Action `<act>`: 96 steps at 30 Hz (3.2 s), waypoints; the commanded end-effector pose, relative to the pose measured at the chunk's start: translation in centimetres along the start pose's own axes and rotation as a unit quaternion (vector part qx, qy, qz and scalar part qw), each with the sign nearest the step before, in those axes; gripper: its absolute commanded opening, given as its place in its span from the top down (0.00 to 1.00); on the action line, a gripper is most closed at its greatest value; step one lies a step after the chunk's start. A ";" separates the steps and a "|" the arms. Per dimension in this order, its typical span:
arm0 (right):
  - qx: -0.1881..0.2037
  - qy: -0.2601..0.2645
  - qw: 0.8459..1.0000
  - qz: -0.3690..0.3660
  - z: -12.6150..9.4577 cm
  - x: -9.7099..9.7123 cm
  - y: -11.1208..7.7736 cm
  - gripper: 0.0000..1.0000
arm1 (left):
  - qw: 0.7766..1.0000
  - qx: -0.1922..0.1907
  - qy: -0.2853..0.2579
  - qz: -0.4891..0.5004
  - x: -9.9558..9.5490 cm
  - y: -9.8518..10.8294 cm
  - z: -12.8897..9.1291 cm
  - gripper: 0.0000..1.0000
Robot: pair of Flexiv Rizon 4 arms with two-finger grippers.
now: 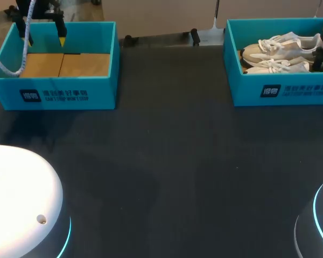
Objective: Take the shoe out of the shoebox, open the shoe tongue, remove and reinsert the insole, then place the shoe into the shoebox
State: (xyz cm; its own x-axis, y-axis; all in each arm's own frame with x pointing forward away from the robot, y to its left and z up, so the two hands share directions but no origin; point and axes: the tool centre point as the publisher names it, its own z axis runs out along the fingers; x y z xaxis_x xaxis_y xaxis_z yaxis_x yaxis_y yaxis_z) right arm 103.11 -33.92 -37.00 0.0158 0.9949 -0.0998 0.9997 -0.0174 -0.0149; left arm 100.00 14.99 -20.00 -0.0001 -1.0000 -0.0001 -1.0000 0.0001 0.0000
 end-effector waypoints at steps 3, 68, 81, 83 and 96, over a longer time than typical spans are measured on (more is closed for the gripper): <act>0.002 -0.002 1.000 0.003 0.3 -0.3 0.0 0.22 | 1.000 0.000 0.000 0.000 0.0 0.0 0.0 0.00; -0.029 -0.057 0.993 0.096 -12.5 0.2 -0.8 1.00 | 1.000 0.000 0.000 0.000 0.0 0.0 0.0 0.00; -0.054 -0.057 0.991 0.110 -20.6 1.6 -3.0 1.00 | 1.000 0.000 0.000 0.000 0.0 0.0 0.0 0.00; -0.058 -0.058 0.991 0.108 -21.7 2.0 -3.5 1.00 | 1.000 0.000 0.000 0.000 0.0 0.0 0.0 0.00; -0.085 -0.068 0.986 0.126 -27.3 5.5 -10.6 1.00 | 1.000 0.000 0.000 0.000 0.0 0.0 0.0 0.00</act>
State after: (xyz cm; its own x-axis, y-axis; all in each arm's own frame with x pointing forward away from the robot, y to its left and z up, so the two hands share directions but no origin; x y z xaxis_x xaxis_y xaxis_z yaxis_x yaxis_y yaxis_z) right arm 96.26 -26.39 -11.71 0.2695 0.9398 -0.2099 0.9619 -0.2524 0.1050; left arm 100.00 14.99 -20.00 -0.0001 -1.0000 -0.0001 -1.0000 0.0001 0.0000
